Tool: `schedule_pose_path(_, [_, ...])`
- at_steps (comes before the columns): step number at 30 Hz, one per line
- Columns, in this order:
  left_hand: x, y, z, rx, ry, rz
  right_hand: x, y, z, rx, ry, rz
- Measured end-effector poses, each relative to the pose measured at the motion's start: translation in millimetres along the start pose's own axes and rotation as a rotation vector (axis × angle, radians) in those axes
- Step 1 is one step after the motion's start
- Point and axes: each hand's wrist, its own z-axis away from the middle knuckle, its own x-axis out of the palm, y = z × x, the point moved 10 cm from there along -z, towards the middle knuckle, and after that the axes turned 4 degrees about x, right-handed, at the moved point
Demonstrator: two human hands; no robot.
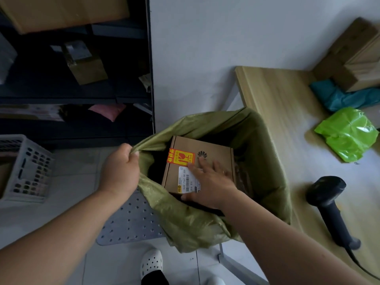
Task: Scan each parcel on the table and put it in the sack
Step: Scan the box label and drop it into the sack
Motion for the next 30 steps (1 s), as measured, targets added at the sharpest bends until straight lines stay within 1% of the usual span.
schedule_pose_path(2, [-3.6,-10.2,-11.9,-0.061,-0.037,-0.15,7.4,0.0,2.4,-0.041,-0.012,0.011])
schedule_pose_path(5, [6.4,-10.0,-28.2,-0.097,-0.195,-0.4,11.1,3.2,14.4,-0.122,-0.009,0.064])
schedule_pose_path(7, [15.7,9.0,-38.9,-0.045,-0.224,-0.53,2.9,5.7,21.9,-0.162,0.045,0.118])
schedule_pose_path(9, [32.5,29.7,-51.0,0.014,-0.236,-0.617,-4.8,11.7,26.1,-0.147,0.071,0.112])
schedule_pose_path(10, [42.5,35.3,-56.6,0.017,-0.256,-0.657,-7.7,16.7,27.0,-0.117,0.071,0.062])
schedule_pose_path(11, [52.0,36.8,-61.7,0.005,-0.284,-0.704,-10.9,23.3,28.1,-0.069,0.075,-0.036])
schedule_pose_path(12, [59.8,34.7,-66.0,-0.007,-0.31,-0.756,-15.8,31.5,29.5,-0.001,0.1,-0.186])
schedule_pose_path(14, [66.7,29.3,-71.9,0.0,-0.324,-0.815,-27.5,55.2,32.9,0.182,0.225,-0.514])
schedule_pose_path(15, [65.5,28.7,-74.7,0.024,-0.301,-0.791,-27.7,66.3,35.5,0.283,0.263,-0.612])
schedule_pose_path(16, [61.8,30.4,-77.4,0.062,-0.26,-0.735,-21.8,73.4,37.0,0.376,0.242,-0.67])
schedule_pose_path(18, [50.1,38.9,-80.6,0.161,-0.161,-0.585,-3.1,75.3,35.5,0.48,0.119,-0.776])
schedule_pose_path(20, [39.0,50.7,-78.4,0.258,-0.11,-0.442,8.3,68.2,30.4,0.501,0.041,-0.92])
schedule_pose_path(22, [31.5,59.1,-72.5,0.317,-0.097,-0.356,8.6,61.2,25.3,0.5,0.031,-1.02])
schedule_pose_path(24, [24.8,60.3,-66.8,0.323,-0.084,-0.289,11.0,58.4,22.7,0.537,0.009,-1.097])
schedule_pose_path(26, [21.7,60.9,-62.4,0.32,-0.089,-0.223,19.3,52.4,24.7,0.553,-0.099,-1.218])
schedule_pose_path(28, [22.8,68.4,-60.7,0.337,-0.107,-0.175,22.9,47.8,27.6,0.527,-0.185,-1.353])
schedule_pose_path(30, [23.5,80.8,-62.3,0.369,-0.11,-0.163,19.5,48.7,31.8,0.509,-0.195,-1.459])
